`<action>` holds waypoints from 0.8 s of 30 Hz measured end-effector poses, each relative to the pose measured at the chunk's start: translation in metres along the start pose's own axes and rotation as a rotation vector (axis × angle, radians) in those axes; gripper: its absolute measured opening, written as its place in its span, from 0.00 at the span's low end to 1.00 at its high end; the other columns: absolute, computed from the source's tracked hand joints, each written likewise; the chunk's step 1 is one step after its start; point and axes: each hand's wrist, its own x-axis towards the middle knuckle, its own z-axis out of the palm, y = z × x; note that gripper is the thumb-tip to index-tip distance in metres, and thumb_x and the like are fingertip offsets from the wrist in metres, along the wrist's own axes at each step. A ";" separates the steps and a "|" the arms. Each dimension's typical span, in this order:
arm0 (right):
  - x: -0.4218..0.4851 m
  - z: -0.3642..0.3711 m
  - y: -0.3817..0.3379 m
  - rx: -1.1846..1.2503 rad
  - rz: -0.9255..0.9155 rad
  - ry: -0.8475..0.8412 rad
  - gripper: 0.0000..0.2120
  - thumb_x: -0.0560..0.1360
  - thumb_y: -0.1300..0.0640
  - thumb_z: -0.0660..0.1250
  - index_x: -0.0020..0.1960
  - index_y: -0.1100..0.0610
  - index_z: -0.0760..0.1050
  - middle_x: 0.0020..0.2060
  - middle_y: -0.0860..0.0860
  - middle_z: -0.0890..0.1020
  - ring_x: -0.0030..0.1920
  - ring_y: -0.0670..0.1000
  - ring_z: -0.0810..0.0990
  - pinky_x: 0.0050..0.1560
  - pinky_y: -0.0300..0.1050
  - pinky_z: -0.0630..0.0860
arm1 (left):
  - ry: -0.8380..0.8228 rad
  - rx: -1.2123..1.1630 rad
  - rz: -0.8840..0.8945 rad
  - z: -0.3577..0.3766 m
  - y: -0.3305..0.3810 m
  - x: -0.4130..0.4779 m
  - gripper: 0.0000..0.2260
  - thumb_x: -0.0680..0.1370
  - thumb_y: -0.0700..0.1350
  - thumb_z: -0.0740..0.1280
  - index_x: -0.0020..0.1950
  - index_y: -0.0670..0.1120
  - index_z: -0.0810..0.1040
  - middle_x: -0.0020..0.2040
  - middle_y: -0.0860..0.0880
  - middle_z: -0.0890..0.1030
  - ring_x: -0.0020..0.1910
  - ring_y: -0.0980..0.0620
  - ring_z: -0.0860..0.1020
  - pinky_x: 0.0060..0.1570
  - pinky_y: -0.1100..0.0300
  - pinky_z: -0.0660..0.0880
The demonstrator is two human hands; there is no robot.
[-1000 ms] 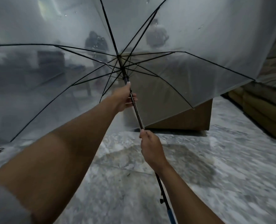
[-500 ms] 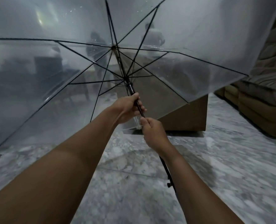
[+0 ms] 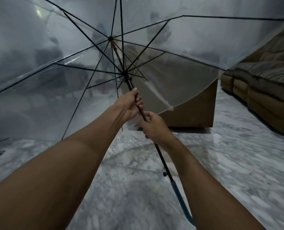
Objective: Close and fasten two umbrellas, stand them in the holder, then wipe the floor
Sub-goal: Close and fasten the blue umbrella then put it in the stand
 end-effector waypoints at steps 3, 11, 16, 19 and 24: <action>-0.008 -0.008 0.009 -0.037 0.025 -0.055 0.15 0.78 0.54 0.69 0.63 0.53 0.72 0.39 0.48 0.78 0.35 0.46 0.76 0.37 0.39 0.74 | 0.021 -0.015 0.043 -0.004 0.008 0.012 0.17 0.85 0.48 0.53 0.37 0.46 0.65 0.21 0.51 0.62 0.18 0.56 0.58 0.22 0.64 0.58; -0.033 -0.008 0.045 -0.002 0.198 -0.147 0.17 0.82 0.46 0.60 0.40 0.56 0.74 0.29 0.52 0.73 0.22 0.49 0.71 0.25 0.41 0.71 | 0.068 -0.030 0.130 -0.020 0.051 0.025 0.17 0.85 0.46 0.52 0.36 0.46 0.63 0.31 0.49 0.56 0.27 0.54 0.54 0.28 0.63 0.56; -0.035 0.000 0.043 -0.017 0.173 -0.146 0.18 0.83 0.45 0.55 0.39 0.53 0.65 0.23 0.48 0.66 0.19 0.46 0.61 0.22 0.36 0.57 | 0.062 0.015 0.144 -0.023 0.050 0.018 0.15 0.84 0.49 0.55 0.40 0.45 0.67 0.31 0.49 0.65 0.28 0.54 0.63 0.30 0.63 0.66; -0.031 -0.001 0.035 -0.081 0.168 -0.116 0.18 0.83 0.44 0.54 0.41 0.54 0.67 0.27 0.51 0.70 0.20 0.47 0.65 0.22 0.38 0.60 | 0.028 0.058 0.095 -0.019 0.030 0.003 0.12 0.83 0.49 0.58 0.43 0.44 0.71 0.33 0.47 0.72 0.32 0.51 0.74 0.37 0.57 0.78; -0.014 -0.005 0.016 -0.034 0.165 -0.063 0.19 0.83 0.44 0.54 0.41 0.55 0.69 0.28 0.52 0.72 0.20 0.47 0.68 0.24 0.39 0.63 | -0.093 0.107 -0.042 -0.004 -0.024 -0.023 0.12 0.84 0.47 0.57 0.44 0.43 0.71 0.34 0.46 0.72 0.32 0.50 0.74 0.36 0.57 0.80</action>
